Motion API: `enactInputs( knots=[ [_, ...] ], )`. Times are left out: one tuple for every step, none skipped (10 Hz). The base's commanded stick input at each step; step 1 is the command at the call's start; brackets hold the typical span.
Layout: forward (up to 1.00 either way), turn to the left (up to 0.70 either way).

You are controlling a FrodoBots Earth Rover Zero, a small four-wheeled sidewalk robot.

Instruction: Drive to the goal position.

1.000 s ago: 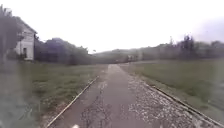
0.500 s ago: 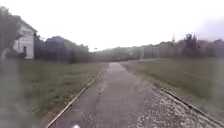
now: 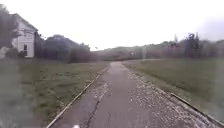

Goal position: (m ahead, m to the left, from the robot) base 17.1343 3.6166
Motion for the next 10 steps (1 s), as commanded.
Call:
enactInputs(
  knots=[
    [0.7, -0.12],
    [0.7, -0.12],
    [0.7, -0.11],
    [0.7, -0.09],
    [0.7, -0.07],
    [0.7, -0.03],
    [0.7, 0.0],
    [0.7, 0.0],
    [0.7, 0.0],
    [0.7, 0.0]
  ],
)
